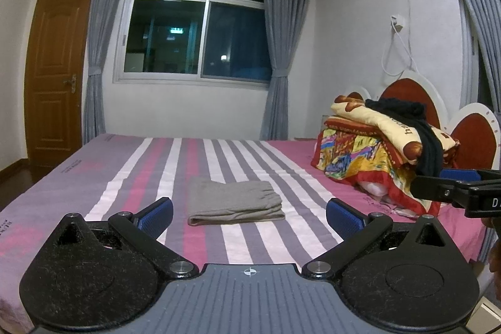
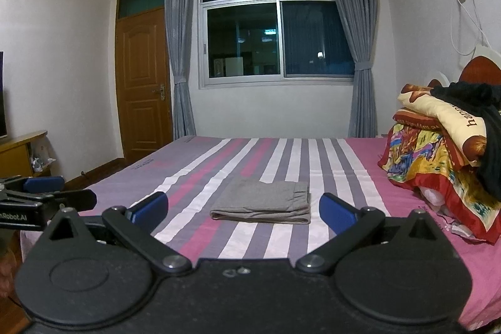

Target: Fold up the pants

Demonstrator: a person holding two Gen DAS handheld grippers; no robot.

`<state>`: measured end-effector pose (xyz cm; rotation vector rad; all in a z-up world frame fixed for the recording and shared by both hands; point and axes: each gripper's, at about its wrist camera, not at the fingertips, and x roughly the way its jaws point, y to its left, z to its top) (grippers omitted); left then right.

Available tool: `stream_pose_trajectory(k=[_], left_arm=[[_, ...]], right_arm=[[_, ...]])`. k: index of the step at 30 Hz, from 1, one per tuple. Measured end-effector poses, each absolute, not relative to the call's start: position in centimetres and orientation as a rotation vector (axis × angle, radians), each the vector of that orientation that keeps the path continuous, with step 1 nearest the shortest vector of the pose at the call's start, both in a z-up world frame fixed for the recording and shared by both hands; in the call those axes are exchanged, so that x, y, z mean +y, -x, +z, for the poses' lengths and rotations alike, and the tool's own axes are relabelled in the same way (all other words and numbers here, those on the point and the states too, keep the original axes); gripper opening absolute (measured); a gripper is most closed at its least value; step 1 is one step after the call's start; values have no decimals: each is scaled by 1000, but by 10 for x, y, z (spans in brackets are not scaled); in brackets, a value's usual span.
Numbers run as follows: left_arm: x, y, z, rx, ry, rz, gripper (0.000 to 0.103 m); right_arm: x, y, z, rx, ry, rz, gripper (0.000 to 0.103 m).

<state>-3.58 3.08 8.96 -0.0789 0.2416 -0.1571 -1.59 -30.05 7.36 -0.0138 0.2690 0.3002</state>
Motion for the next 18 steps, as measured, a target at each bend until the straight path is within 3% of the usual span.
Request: stream_pose_trajectory(k=[18], left_arm=[[32,35,91,243,76,-160,103]], right_arm=[[-303,18,72,272,3,291,103]])
